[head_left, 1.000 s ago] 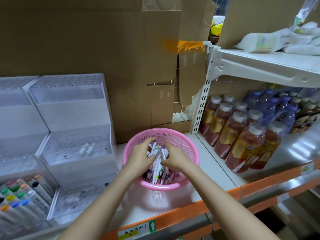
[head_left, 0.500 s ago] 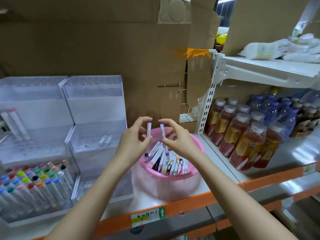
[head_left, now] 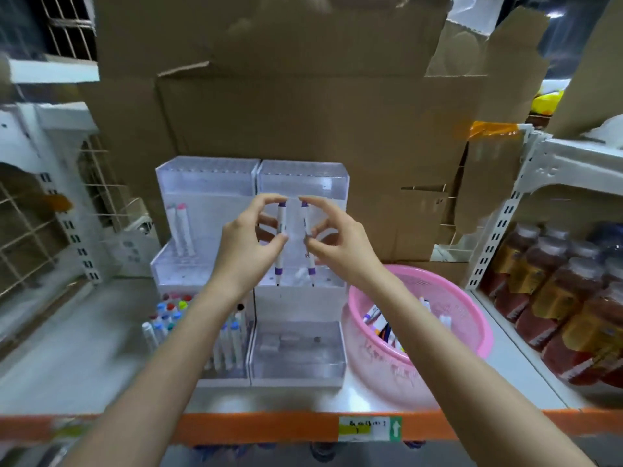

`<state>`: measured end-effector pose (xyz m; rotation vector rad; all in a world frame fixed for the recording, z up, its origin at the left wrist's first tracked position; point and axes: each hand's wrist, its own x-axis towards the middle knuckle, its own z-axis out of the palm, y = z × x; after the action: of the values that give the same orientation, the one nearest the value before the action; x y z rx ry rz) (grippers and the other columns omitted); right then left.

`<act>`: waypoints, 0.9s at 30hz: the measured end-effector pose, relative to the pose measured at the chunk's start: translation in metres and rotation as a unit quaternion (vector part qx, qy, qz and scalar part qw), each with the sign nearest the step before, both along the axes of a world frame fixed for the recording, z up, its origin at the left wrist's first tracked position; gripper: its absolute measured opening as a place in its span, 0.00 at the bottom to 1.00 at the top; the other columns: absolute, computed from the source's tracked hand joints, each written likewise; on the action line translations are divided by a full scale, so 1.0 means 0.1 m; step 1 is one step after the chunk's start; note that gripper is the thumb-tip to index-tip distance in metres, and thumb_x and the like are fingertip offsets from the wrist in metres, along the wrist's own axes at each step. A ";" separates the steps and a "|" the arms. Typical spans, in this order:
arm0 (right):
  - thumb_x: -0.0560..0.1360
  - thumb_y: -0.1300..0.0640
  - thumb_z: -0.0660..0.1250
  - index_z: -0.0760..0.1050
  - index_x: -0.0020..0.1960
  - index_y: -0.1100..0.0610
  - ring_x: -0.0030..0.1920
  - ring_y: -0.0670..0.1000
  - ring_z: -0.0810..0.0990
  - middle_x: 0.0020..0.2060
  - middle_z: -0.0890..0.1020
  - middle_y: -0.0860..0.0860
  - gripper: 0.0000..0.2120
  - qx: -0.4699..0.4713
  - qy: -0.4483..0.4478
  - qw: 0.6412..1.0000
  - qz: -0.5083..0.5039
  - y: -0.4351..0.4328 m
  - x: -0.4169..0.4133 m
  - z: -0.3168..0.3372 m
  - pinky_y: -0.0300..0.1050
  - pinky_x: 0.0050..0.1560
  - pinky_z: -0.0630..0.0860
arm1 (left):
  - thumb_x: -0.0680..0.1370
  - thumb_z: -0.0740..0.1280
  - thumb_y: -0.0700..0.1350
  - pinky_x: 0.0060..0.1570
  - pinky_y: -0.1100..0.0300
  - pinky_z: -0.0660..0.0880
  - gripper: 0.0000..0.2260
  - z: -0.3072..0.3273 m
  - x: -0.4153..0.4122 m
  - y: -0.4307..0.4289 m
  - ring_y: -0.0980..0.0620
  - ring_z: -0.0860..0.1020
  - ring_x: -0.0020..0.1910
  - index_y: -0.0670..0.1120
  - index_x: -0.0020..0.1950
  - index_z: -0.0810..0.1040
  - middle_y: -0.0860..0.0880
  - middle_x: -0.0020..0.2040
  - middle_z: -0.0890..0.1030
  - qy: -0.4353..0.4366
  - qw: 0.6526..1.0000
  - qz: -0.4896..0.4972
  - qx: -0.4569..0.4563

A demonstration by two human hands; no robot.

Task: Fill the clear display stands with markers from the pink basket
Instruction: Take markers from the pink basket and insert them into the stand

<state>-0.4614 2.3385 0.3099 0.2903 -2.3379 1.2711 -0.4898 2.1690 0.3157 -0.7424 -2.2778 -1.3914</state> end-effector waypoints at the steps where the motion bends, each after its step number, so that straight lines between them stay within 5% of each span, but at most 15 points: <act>1: 0.74 0.65 0.67 0.69 0.69 0.43 0.40 0.53 0.82 0.39 0.78 0.52 0.28 -0.008 0.000 1.000 0.012 -0.09 -0.05 0.02 0.53 0.42 0.83 | 0.74 0.71 0.41 0.43 0.63 0.78 0.20 0.02 -0.04 -0.10 0.58 0.79 0.43 0.58 0.61 0.71 0.53 0.45 0.78 0.003 1.000 0.004 0.007; 7: 0.75 0.64 0.67 0.67 0.71 0.44 0.39 0.56 0.81 0.41 0.79 0.54 0.29 -0.016 0.022 0.999 0.039 -0.61 -0.44 0.07 0.55 0.40 0.82 | 0.74 0.72 0.41 0.42 0.72 0.73 0.21 0.10 -0.33 -0.63 0.62 0.78 0.43 0.58 0.61 0.73 0.53 0.45 0.78 0.015 0.999 0.027 0.007; 15: 0.75 0.65 0.68 0.69 0.70 0.50 0.38 0.51 0.81 0.38 0.79 0.56 0.26 -0.072 0.085 0.994 0.008 -1.17 -0.87 0.09 0.56 0.41 0.81 | 0.73 0.73 0.40 0.46 0.66 0.77 0.21 0.20 -0.71 -1.04 0.61 0.78 0.46 0.58 0.62 0.73 0.56 0.47 0.79 0.036 0.999 0.011 0.039; 27: 0.75 0.65 0.69 0.69 0.71 0.53 0.38 0.50 0.82 0.39 0.80 0.53 0.26 -0.045 0.179 0.983 -0.019 -1.49 -1.24 -0.10 0.39 0.41 0.80 | 0.73 0.72 0.37 0.47 0.71 0.75 0.20 0.16 -1.09 -1.19 0.61 0.79 0.46 0.52 0.62 0.75 0.56 0.44 0.80 0.088 0.993 -0.027 0.072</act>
<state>-0.5850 2.1892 0.3003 0.4070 -1.9688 1.1903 -0.5989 2.0505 0.3321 -0.8493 -2.0140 -1.4373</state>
